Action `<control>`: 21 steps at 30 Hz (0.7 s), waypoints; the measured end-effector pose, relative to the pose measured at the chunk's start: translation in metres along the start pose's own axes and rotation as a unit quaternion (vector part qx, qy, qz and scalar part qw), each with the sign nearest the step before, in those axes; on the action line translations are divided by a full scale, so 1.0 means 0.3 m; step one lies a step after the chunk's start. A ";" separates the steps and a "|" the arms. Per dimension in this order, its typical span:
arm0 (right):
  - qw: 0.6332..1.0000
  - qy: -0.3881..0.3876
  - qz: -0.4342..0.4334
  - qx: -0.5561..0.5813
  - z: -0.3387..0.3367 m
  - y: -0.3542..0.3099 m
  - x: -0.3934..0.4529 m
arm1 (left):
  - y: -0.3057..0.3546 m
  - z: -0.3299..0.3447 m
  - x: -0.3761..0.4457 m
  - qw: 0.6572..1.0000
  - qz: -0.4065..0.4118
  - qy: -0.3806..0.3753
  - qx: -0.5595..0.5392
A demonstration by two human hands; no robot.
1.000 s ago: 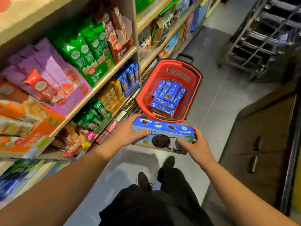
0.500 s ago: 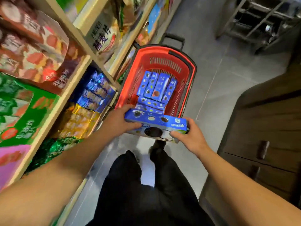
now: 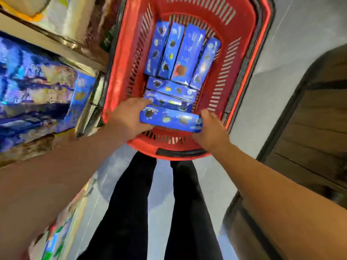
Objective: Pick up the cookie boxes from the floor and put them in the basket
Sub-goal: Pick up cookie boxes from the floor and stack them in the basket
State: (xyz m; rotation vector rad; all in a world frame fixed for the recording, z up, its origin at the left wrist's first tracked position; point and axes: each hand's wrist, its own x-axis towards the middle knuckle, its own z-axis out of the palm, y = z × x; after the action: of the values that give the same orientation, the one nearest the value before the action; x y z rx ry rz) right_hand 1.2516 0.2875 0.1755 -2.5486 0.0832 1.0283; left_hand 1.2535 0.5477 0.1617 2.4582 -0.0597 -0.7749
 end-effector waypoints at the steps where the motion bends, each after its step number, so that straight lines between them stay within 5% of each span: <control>1: 1.000 -0.002 0.004 -0.014 0.035 0.002 0.046 | -0.034 0.048 0.025 1.000 0.003 0.003 0.001; 8: 0.990 -0.048 0.036 -0.130 0.309 0.084 0.288 | -0.181 0.292 0.231 0.991 -0.016 -0.034 0.129; 13: 0.993 -0.040 0.063 -0.097 0.410 0.130 0.402 | -0.216 0.378 0.336 0.978 -0.021 -0.045 0.203; 21: 0.994 -0.076 0.065 0.039 0.415 0.152 0.423 | -0.237 0.434 0.350 0.992 -0.024 -0.063 0.105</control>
State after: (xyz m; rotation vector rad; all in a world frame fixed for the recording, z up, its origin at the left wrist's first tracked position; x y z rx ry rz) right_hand 1.2534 0.3036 -0.0073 -2.4126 0.2447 1.2383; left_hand 1.2620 0.5221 -0.0180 2.6135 -0.1360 -0.9895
